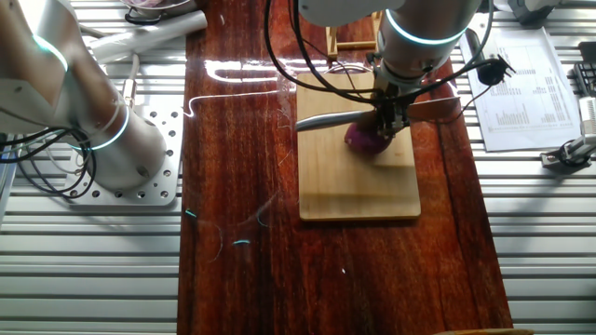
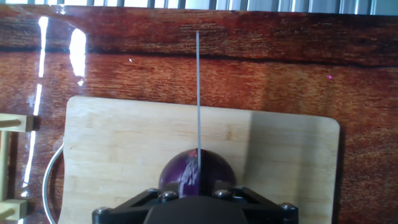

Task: Chop the onions

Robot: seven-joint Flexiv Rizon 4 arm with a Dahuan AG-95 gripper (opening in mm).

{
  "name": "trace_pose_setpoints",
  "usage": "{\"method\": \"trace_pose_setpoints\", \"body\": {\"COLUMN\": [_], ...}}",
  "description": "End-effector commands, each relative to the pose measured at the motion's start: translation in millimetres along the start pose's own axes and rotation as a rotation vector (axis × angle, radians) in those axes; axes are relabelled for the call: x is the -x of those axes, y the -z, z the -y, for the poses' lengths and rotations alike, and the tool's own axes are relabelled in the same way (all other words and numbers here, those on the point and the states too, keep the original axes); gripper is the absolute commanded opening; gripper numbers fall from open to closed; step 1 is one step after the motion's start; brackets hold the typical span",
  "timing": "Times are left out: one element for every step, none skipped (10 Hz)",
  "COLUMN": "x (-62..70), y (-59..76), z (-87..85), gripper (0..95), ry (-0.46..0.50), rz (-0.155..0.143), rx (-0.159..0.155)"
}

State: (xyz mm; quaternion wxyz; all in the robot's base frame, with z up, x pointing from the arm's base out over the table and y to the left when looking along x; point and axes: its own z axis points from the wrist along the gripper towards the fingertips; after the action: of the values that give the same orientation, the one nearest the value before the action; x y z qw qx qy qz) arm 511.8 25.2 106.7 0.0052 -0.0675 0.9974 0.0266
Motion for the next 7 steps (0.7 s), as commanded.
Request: {"method": "trace_pose_setpoints", "body": {"x": [-1.4, -2.1, -3.6, -5.4, -7.0, -7.9, -8.1], "y": [3.0, 4.7, 6.2, 6.5, 6.2, 6.1, 6.2], "z": [-0.1, -0.2, -0.5, -0.8, -1.0, -1.1, -1.1], "gripper": [38.0, 38.0, 38.0, 19.0, 0.0, 0.0, 0.0], "ry": [0.000, -0.001, -0.007, -0.021, -0.032, -0.035, -0.035], "rz": [-0.002, -0.007, -0.012, -0.017, -0.019, -0.023, -0.026], "rx": [0.000, 0.000, -0.003, -0.003, -0.002, 0.000, 0.000]}}
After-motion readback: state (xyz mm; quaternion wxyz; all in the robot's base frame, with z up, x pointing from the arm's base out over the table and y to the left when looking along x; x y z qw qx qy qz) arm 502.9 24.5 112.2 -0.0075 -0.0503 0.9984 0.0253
